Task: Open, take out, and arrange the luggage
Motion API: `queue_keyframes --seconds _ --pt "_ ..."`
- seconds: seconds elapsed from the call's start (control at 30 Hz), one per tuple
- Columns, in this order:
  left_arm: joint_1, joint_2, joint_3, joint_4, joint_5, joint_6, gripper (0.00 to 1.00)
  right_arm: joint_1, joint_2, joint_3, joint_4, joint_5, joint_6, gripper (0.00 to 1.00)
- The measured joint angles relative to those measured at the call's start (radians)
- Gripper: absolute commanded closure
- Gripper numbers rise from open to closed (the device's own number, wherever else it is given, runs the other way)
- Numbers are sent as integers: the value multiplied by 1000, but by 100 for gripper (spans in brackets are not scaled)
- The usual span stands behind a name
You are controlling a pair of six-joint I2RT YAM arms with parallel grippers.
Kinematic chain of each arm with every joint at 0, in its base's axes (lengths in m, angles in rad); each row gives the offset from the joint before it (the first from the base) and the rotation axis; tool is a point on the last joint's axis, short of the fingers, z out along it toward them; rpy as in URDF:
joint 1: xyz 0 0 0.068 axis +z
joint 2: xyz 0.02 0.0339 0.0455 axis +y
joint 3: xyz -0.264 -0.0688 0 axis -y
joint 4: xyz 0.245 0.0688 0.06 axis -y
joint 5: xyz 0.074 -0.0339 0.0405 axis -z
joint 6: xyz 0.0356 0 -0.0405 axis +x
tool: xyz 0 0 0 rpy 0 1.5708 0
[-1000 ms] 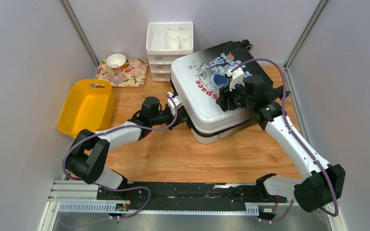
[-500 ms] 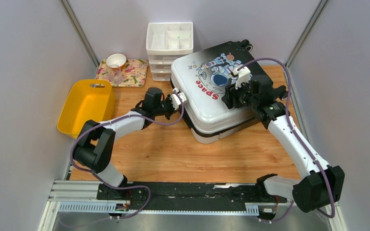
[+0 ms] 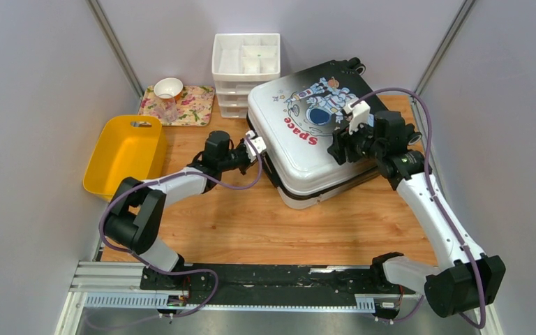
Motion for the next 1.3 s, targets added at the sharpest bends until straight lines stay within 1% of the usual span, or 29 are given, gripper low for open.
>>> queue_keyframes --seconds 0.17,0.37,0.4,0.43,0.47,0.63,0.73,0.8,0.83,0.87,0.93,1.17,1.3 --pt "-14 7 -3 18 -13 -45 100 -1 -32 11 -74 -10 -7 37" --pt "-13 14 -26 74 2 -53 100 -1 -40 21 -109 -19 -11 37" --pt "-12 15 -29 81 3 -53 99 -1 -40 23 -114 -19 -11 37" --pt "-12 17 -31 89 5 -54 92 -1 -40 24 -116 -21 -12 37" --pt "-12 20 -32 96 8 -56 90 -1 -39 24 -117 -23 -13 37" --pt "-6 48 -32 128 23 -74 81 -1 -36 28 -122 -26 -15 36" --pt "-6 72 -32 156 32 -87 78 -1 -34 31 -125 -29 -15 36" --pt "-5 82 -33 165 35 -95 80 -1 -34 31 -126 -31 -16 35" --pt "-5 85 -33 169 35 -97 88 -1 -34 32 -126 -32 -18 34" --pt "-5 88 -34 173 36 -101 94 -1 -34 32 -127 -35 -18 33" --pt "-1 92 -34 184 36 -109 100 -2 -33 34 -129 -43 -21 32" --pt "-10 78 -44 177 46 -114 100 -2 -15 52 -133 -48 -6 29" --pt "-89 16 -84 136 43 -116 100 -3 20 90 -141 -12 40 27"
